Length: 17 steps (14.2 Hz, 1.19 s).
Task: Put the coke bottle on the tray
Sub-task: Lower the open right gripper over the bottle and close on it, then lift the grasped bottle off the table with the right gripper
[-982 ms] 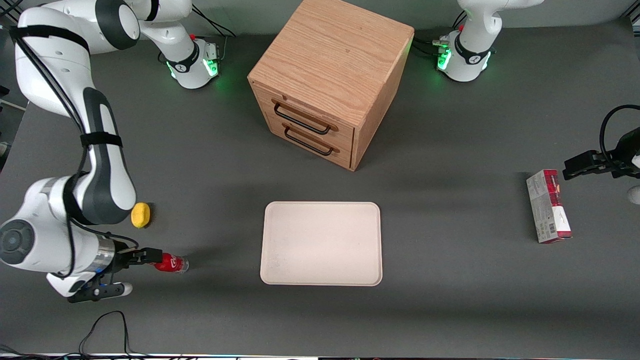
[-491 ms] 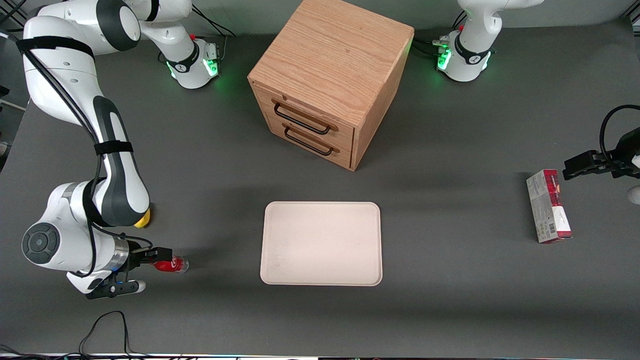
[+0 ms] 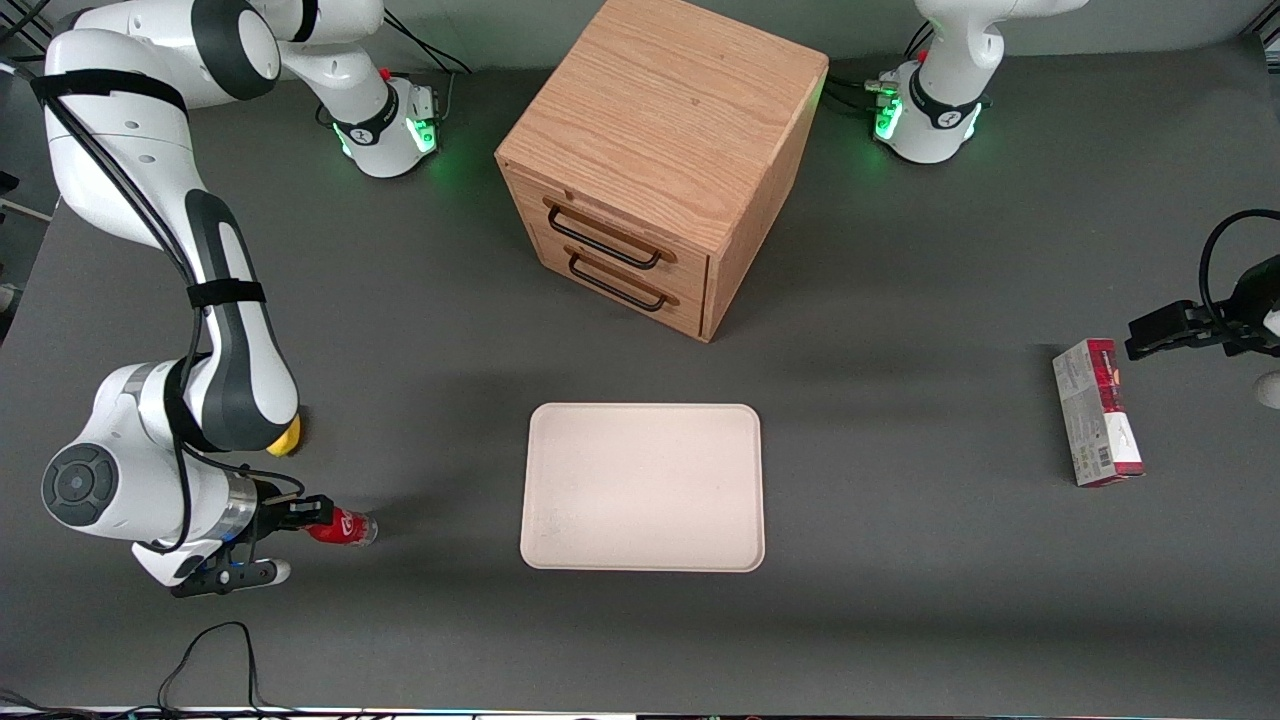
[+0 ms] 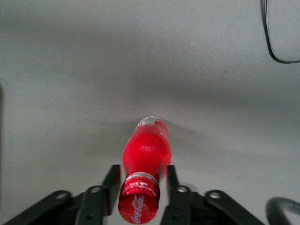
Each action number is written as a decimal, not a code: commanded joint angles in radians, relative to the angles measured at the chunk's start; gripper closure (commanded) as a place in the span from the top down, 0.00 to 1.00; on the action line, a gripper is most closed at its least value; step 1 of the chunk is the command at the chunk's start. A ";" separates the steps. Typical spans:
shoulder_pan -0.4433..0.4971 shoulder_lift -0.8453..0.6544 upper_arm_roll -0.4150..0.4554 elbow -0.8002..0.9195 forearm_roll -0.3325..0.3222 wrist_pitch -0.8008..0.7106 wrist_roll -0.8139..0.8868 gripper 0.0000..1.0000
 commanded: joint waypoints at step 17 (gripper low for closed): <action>0.039 -0.280 0.026 0.254 -0.027 -0.552 0.012 0.20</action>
